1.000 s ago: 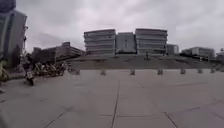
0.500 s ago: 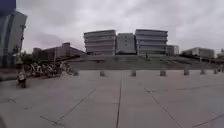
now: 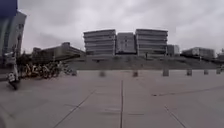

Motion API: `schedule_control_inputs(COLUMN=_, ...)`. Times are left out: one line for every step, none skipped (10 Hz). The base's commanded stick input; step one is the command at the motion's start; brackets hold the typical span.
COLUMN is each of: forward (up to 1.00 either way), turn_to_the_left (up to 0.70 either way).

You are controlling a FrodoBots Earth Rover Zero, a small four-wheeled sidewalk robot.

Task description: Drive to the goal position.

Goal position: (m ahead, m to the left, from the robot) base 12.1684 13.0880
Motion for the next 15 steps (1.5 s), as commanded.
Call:
schedule_control_inputs(forward=0.70, turn_to_the_left=0.02)
schedule_control_inputs(forward=0.70, turn_to_the_left=0.02)
schedule_control_inputs(forward=0.70, turn_to_the_left=0.02)
schedule_control_inputs(forward=0.70, turn_to_the_left=0.02)
schedule_control_inputs(forward=0.70, turn_to_the_left=0.02)
schedule_control_inputs(forward=0.70, turn_to_the_left=0.02)
schedule_control_inputs(forward=0.70, turn_to_the_left=0.02)
schedule_control_inputs(forward=0.70, turn_to_the_left=0.02)
schedule_control_inputs(forward=0.70, turn_to_the_left=0.02)
schedule_control_inputs(forward=0.70, turn_to_the_left=0.02)
schedule_control_inputs(forward=0.70, turn_to_the_left=0.02)
schedule_control_inputs(forward=0.70, turn_to_the_left=0.02)
schedule_control_inputs(forward=0.70, turn_to_the_left=0.02)
schedule_control_inputs(forward=0.70, turn_to_the_left=0.02)
schedule_control_inputs(forward=0.70, turn_to_the_left=0.02)
